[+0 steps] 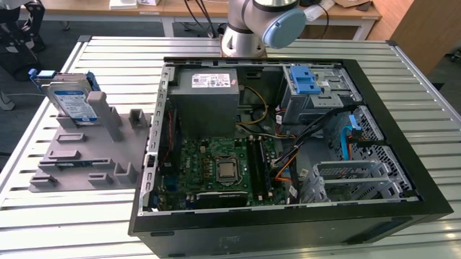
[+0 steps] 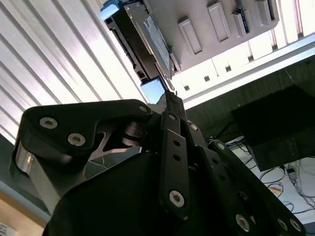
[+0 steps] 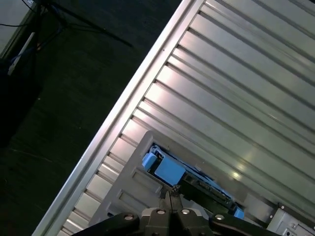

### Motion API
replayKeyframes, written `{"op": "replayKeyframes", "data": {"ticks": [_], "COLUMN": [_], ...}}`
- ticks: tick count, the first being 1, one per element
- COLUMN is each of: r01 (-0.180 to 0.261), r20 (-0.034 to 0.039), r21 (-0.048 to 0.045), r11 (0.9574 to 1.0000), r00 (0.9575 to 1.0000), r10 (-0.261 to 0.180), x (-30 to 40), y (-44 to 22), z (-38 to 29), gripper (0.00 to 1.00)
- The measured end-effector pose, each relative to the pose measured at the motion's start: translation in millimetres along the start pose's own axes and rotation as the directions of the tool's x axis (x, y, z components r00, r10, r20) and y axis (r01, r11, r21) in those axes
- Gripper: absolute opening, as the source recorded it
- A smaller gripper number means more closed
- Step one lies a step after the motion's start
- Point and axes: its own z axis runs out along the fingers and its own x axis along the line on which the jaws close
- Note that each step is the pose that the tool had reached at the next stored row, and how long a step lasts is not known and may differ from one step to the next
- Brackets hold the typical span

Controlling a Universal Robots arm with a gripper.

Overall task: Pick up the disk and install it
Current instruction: 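Pick up the disk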

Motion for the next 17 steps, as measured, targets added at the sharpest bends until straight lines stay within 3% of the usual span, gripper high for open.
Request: {"op": "replayKeyframes", "data": {"ticks": [5, 17], "r01": [0.072, 0.083], "r20": [-0.0032, -0.0037], "r21": [-0.0019, -0.0022], "r11": [0.9974, 0.9965], "r00": [0.9974, 0.9965], "r10": [-0.072, -0.083], "x": [0.0, 0.0], "y": [0.0, 0.0], "z": [0.1, 0.1], "gripper": [0.11, 0.11]}}
